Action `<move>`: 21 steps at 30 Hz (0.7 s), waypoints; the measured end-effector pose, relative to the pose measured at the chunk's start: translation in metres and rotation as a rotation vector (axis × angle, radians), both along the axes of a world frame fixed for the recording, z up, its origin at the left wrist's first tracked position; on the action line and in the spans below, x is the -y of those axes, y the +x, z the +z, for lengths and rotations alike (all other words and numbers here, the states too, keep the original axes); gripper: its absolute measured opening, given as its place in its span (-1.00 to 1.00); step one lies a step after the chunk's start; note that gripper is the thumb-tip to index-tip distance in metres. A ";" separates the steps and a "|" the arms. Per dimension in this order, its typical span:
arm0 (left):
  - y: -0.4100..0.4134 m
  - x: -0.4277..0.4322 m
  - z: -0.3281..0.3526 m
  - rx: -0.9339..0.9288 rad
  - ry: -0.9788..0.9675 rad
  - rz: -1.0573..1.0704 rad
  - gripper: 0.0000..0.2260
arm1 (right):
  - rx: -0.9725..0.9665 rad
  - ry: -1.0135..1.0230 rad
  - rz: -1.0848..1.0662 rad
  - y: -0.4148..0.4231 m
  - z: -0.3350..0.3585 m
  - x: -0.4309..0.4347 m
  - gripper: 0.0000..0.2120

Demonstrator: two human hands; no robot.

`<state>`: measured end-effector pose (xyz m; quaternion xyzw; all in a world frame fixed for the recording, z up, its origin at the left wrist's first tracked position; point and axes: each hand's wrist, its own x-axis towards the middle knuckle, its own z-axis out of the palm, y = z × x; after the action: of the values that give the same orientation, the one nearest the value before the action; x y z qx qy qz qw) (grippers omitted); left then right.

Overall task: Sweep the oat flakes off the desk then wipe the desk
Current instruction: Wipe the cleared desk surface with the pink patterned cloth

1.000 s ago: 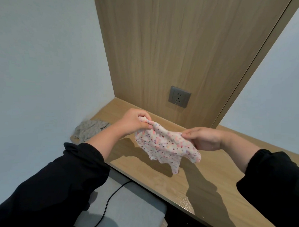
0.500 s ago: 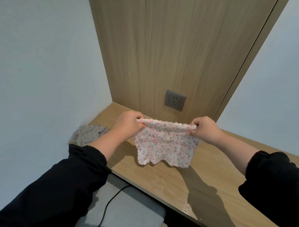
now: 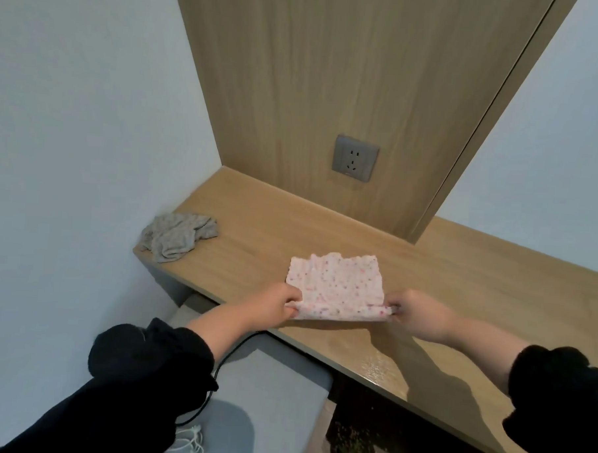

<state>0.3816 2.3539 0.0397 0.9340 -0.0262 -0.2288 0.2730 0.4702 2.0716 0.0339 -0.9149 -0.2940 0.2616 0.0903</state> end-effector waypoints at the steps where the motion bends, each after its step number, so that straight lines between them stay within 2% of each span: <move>1: -0.002 0.004 -0.007 -0.037 0.013 -0.024 -0.77 | -0.037 -0.050 0.015 -0.001 -0.009 0.001 -0.79; 3: -0.001 0.009 -0.015 -0.074 0.030 -0.022 -0.90 | -0.075 -0.106 0.024 0.002 -0.017 0.001 -0.80; 6: 0.013 0.009 -0.020 -0.063 -0.048 0.080 -0.86 | -0.108 -0.095 -0.064 0.020 -0.018 -0.002 -0.71; 8: 0.029 0.006 -0.027 -0.010 -0.090 0.201 -0.92 | -0.099 -0.042 -0.173 0.032 -0.013 -0.009 -0.71; 10: 0.044 0.002 -0.041 0.050 -0.115 0.415 -0.66 | -0.011 0.070 -0.330 0.042 -0.011 -0.014 -0.95; 12: 0.047 0.003 -0.053 0.188 -0.046 0.545 -0.56 | 0.067 0.117 -0.532 0.045 -0.020 -0.014 -0.80; 14: 0.038 0.011 -0.064 0.305 0.145 0.445 -0.59 | 0.044 0.045 -0.643 0.043 -0.036 -0.011 -0.74; 16: 0.017 0.020 -0.078 0.355 0.279 0.221 -0.55 | -0.084 -0.081 -0.655 0.033 -0.052 -0.011 -0.62; 18: -0.004 0.023 -0.096 0.329 0.356 0.018 -0.50 | -0.167 -0.127 -0.659 0.023 -0.063 -0.015 -0.54; 21: -0.019 0.022 -0.120 0.211 0.419 -0.047 -0.41 | -0.083 -0.164 -0.651 0.013 -0.072 -0.022 -0.59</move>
<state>0.3629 2.3318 -0.0799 0.9882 -0.0280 -0.1367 0.0635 0.4833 2.0936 -0.0386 -0.9536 0.0395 0.2786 0.1072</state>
